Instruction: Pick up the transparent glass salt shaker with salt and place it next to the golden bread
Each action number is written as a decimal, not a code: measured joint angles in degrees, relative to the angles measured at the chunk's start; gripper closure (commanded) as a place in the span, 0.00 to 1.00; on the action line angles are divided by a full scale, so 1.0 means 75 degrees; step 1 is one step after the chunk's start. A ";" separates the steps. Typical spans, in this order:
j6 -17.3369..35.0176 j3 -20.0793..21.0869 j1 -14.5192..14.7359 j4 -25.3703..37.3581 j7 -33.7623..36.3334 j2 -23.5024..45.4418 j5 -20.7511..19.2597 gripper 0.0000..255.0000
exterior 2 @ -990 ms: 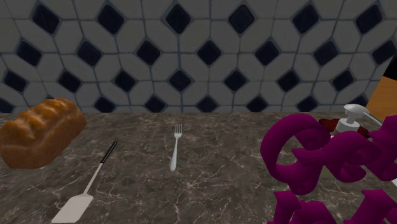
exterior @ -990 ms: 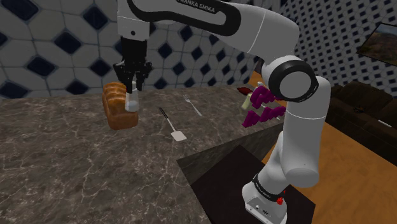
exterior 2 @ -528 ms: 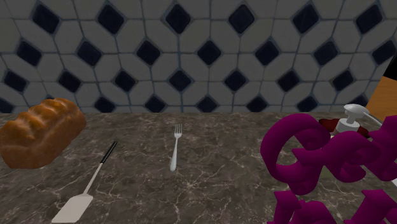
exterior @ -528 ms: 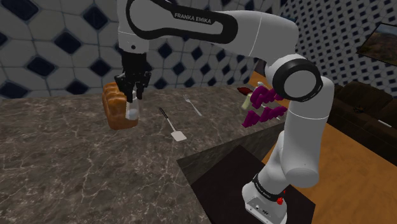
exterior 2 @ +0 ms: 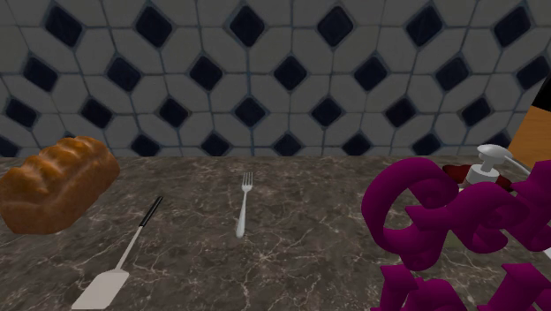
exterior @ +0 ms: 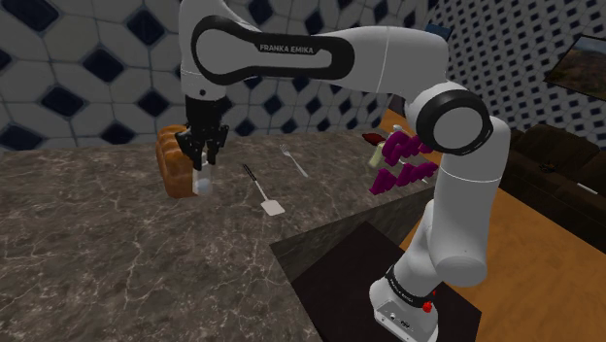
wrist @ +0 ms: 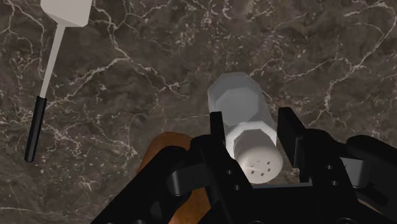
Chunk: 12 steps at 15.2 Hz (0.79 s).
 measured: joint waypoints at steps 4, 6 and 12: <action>0.0423 -0.0007 -0.0007 -0.0396 -0.0041 0.0029 0.0002 1.00; 0.0615 -0.0009 -0.0009 -0.0567 -0.0060 0.0051 0.0002 1.00; 0.1176 -0.0013 -0.0002 -0.1034 -0.0095 0.0145 0.0000 1.00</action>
